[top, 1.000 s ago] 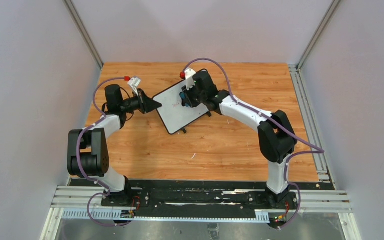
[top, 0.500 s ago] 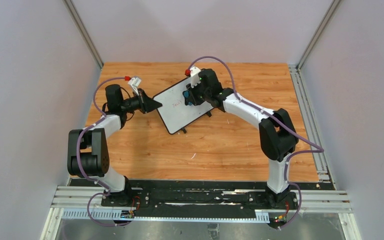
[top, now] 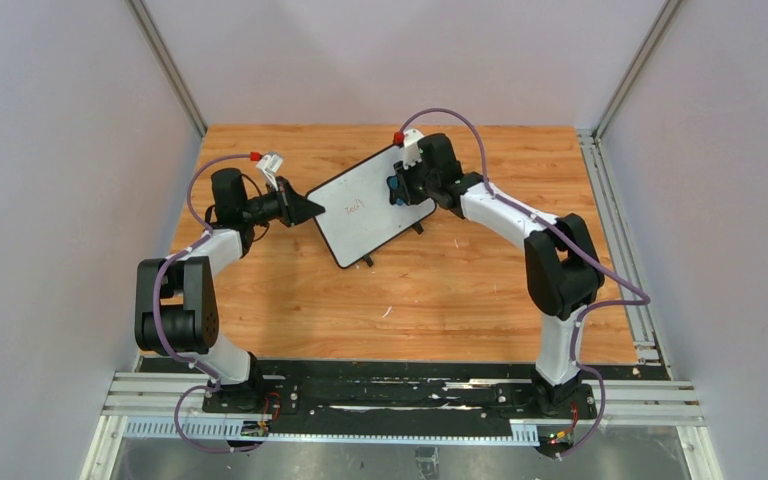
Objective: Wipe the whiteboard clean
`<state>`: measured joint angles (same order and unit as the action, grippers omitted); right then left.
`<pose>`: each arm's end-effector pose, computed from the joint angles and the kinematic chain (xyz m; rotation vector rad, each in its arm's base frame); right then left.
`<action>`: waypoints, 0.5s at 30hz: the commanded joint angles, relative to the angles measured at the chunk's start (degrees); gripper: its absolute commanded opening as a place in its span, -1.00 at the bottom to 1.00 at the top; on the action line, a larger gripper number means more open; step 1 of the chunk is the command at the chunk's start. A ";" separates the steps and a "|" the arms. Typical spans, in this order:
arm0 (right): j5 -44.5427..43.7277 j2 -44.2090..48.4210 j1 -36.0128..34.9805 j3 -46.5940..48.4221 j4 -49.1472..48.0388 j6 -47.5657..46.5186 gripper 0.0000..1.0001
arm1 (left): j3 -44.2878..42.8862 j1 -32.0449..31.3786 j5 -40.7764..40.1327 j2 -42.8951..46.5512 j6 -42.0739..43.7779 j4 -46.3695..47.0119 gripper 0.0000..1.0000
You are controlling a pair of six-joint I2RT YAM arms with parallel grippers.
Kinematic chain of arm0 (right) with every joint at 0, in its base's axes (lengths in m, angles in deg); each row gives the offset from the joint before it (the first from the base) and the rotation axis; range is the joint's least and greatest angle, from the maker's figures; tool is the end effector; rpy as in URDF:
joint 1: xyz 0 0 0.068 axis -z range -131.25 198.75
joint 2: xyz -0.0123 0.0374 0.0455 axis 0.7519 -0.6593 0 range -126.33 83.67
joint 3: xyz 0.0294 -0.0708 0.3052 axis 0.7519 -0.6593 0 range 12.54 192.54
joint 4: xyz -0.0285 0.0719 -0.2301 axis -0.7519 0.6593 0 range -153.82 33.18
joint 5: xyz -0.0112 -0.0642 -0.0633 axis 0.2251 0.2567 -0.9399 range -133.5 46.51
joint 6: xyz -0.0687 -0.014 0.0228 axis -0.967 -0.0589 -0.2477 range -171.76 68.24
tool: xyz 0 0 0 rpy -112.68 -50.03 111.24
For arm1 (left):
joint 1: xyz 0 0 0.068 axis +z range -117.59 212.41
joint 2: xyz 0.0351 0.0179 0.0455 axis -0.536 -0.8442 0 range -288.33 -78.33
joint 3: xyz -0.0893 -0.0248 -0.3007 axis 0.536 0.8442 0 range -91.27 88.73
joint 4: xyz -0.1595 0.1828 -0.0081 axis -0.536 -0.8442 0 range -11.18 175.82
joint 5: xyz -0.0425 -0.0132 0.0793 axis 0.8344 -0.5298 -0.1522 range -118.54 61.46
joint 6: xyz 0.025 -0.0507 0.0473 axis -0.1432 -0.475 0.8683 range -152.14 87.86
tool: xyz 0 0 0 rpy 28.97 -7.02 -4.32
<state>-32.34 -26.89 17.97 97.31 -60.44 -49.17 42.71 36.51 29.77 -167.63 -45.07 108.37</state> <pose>0.4009 0.2528 0.2916 -0.6326 2.0210 0.5541 0.3235 -0.0293 0.2724 0.4114 1.8469 -1.0758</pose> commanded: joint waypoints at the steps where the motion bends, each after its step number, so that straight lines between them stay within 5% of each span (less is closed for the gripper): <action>1: -3.78 -1.03 -3.21 -0.08 -1.87 0.08 -0.99 | 0.23 0.19 -2.93 -0.48 5.36 -2.79 -1.00; 15: -3.22 -2.72 -16.01 4.52 -1.26 2.07 -0.99 | 0.31 0.16 -3.04 -0.19 5.76 -3.40 -1.00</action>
<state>-39.59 -27.59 6.34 99.91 -59.22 -48.95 42.71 37.12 30.16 -167.63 -44.78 107.53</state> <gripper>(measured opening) 0.223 0.107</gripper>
